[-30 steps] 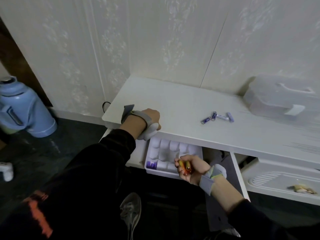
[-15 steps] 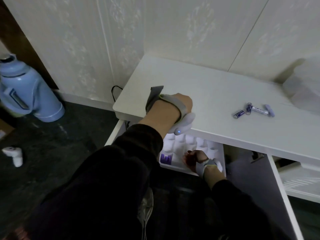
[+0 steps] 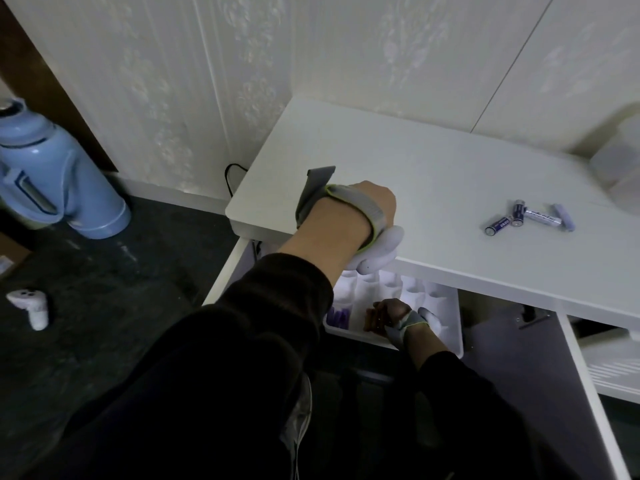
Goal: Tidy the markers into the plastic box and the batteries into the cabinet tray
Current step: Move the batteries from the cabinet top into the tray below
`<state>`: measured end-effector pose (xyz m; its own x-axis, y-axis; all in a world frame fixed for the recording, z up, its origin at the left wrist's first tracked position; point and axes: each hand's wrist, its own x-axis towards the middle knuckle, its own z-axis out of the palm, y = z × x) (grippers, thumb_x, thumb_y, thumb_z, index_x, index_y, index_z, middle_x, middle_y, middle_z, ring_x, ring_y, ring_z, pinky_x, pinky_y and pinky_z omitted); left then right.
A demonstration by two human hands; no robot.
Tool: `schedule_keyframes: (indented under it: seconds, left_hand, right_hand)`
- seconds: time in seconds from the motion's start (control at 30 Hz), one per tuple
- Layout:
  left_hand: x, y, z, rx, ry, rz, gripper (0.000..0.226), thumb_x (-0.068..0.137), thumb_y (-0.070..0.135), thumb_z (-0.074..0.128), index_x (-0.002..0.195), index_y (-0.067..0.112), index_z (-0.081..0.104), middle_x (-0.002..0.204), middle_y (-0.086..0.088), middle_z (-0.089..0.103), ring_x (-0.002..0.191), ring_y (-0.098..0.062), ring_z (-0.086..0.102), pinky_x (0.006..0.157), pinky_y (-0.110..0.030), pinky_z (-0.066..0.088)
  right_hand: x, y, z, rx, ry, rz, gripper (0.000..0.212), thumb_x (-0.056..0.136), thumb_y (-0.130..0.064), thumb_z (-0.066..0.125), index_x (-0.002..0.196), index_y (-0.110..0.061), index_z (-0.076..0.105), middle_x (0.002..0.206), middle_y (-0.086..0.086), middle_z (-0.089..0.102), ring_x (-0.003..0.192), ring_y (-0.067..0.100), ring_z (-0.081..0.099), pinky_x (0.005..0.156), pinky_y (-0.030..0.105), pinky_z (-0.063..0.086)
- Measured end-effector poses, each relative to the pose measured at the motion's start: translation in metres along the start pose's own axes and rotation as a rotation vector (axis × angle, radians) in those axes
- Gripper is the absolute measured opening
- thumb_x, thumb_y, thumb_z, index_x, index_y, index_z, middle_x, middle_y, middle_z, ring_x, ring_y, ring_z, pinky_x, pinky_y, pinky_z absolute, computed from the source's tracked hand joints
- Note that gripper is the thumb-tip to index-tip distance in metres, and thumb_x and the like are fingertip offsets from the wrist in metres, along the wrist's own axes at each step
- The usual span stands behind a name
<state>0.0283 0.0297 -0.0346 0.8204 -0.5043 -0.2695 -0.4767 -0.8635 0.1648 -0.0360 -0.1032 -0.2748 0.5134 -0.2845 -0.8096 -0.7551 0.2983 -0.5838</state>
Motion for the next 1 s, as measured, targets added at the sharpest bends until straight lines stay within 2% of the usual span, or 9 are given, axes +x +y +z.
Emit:
schedule_keyframes:
  seconds: [0.13, 0.47, 0.57, 0.7, 0.8, 0.87, 0.9, 1.0]
  left_hand:
    - [0.0, 0.003, -0.001, 0.015, -0.013, -0.011, 0.035, 0.087, 0.02, 0.049, 0.054, 0.013, 0.039, 0.055, 0.0, 0.044, 0.048, -0.015, 0.04, 0.043, -0.022, 0.025]
    - [0.001, 0.006, -0.002, 0.072, -0.062, -0.037, 0.029, 0.086, 0.022, 0.05, 0.059, 0.013, 0.043, 0.061, -0.002, 0.049, 0.053, -0.018, 0.045, 0.046, -0.023, 0.029]
    - [-0.002, 0.011, -0.004, 0.089, -0.094, -0.04, 0.027, 0.088, 0.022, 0.049, 0.063, 0.012, 0.045, 0.064, -0.001, 0.049, 0.061, -0.022, 0.048, 0.051, -0.025, 0.032]
    - [-0.01, 0.029, -0.01, 0.076, -0.101, -0.022, 0.013, 0.091, 0.021, 0.048, 0.089, 0.011, 0.055, 0.08, -0.004, 0.052, 0.077, -0.025, 0.051, 0.067, -0.031, 0.037]
    - [-0.011, 0.035, -0.01, 0.056, -0.129, -0.027, 0.021, 0.091, 0.021, 0.049, 0.103, 0.008, 0.06, 0.09, -0.008, 0.056, 0.079, -0.025, 0.051, 0.068, -0.031, 0.037]
    - [-0.012, 0.036, -0.007, 0.061, -0.136, -0.015, 0.011, 0.089, 0.022, 0.051, 0.096, 0.015, 0.056, 0.093, -0.009, 0.057, 0.079, -0.025, 0.051, 0.065, -0.028, 0.038]
    - [-0.013, 0.039, -0.005, 0.066, -0.134, -0.015, 0.009, 0.088, 0.023, 0.052, 0.092, 0.016, 0.049, 0.092, -0.009, 0.055, 0.079, -0.024, 0.05, 0.067, -0.027, 0.039]
    - [-0.014, 0.051, -0.003, 0.068, -0.136, -0.018, 0.021, 0.082, 0.025, 0.057, 0.09, 0.016, 0.04, 0.094, -0.01, 0.055, 0.082, -0.022, 0.05, 0.073, -0.03, 0.041]
  right_hand:
    - [-0.001, 0.0, 0.001, -0.016, -0.028, -0.022, 0.026, 0.093, -0.002, 0.035, 0.073, -0.005, 0.051, 0.074, 0.013, 0.055, 0.064, 0.026, 0.053, 0.064, 0.035, 0.042]
    - [-0.017, -0.014, 0.003, -0.053, -0.061, -0.049, 0.024, 0.093, -0.009, 0.041, 0.075, -0.007, 0.056, 0.074, 0.011, 0.058, 0.062, 0.025, 0.054, 0.056, 0.027, 0.043]
    - [-0.038, -0.023, 0.001, -0.2, -0.094, -0.114, 0.018, 0.093, -0.011, 0.044, 0.088, -0.006, 0.061, 0.074, 0.01, 0.06, 0.059, 0.022, 0.055, 0.056, 0.027, 0.044]
    - [-0.078, -0.04, -0.014, -0.451, -0.176, -0.235, 0.023, 0.092, -0.01, 0.042, 0.106, -0.004, 0.059, 0.075, 0.008, 0.062, 0.059, 0.02, 0.058, 0.056, 0.023, 0.046]
    - [-0.108, -0.054, -0.022, -0.683, -0.256, -0.283, 0.032, 0.093, -0.01, 0.042, 0.12, 0.0, 0.056, 0.075, 0.006, 0.059, 0.061, 0.019, 0.058, 0.049, 0.017, 0.044]
    - [-0.127, -0.057, -0.028, -0.808, -0.289, -0.308, 0.034, 0.093, -0.009, 0.043, 0.122, 0.005, 0.055, 0.073, 0.005, 0.058, 0.058, 0.017, 0.056, 0.048, 0.016, 0.044]
    - [-0.137, -0.057, -0.035, -0.867, -0.303, -0.333, 0.035, 0.092, -0.009, 0.044, 0.121, 0.007, 0.055, 0.073, 0.005, 0.059, 0.057, 0.016, 0.056, 0.053, 0.02, 0.046]
    - [-0.167, -0.058, -0.057, -1.005, -0.321, -0.45, 0.032, 0.09, -0.008, 0.047, 0.116, 0.004, 0.06, 0.076, 0.002, 0.062, 0.053, 0.008, 0.059, 0.06, 0.023, 0.048]
